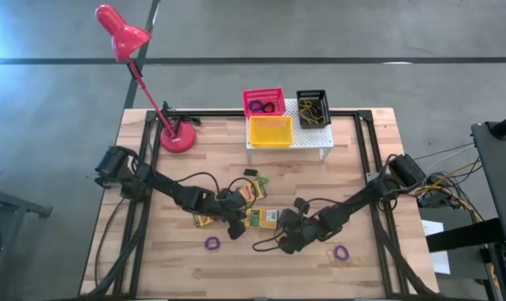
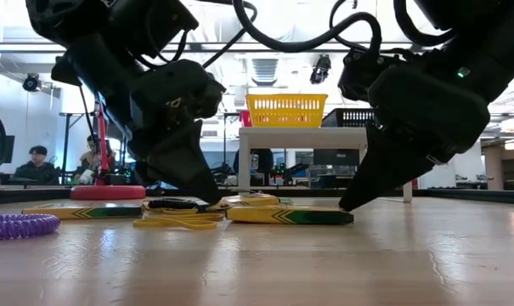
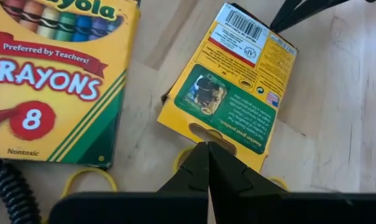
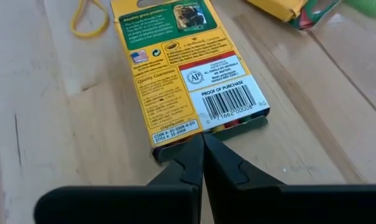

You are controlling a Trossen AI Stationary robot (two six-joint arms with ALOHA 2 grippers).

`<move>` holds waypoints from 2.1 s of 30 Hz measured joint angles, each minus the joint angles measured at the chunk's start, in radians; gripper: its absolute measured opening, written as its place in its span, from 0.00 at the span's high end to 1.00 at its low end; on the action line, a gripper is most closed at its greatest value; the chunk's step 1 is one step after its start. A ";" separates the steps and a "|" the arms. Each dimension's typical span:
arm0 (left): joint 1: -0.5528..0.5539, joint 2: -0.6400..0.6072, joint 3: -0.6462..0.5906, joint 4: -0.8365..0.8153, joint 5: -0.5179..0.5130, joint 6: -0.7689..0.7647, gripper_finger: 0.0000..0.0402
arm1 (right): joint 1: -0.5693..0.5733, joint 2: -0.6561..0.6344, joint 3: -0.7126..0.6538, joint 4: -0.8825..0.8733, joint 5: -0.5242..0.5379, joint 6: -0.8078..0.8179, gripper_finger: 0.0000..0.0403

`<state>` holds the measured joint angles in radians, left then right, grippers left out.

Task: Pick & Place Office Desk Supplies
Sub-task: Put the crayon box into the yellow bin on the shelf

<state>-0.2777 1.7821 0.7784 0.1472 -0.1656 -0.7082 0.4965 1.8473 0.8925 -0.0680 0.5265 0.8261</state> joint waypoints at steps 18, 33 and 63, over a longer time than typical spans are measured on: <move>0.003 0.000 0.025 0.106 0.019 0.025 1.00 | -0.006 0.014 0.000 0.013 -0.035 -0.024 0.98; 0.023 0.085 0.018 0.111 0.020 0.034 1.00 | -0.025 0.014 0.000 0.059 -0.105 -0.083 0.98; 0.024 0.088 0.017 0.133 0.025 0.047 1.00 | -0.039 -0.042 0.020 0.052 -0.163 -0.045 0.98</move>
<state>-0.2536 1.8698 0.7952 0.2806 -0.1408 -0.6609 0.4580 1.8052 0.9123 -0.0163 0.3636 0.7809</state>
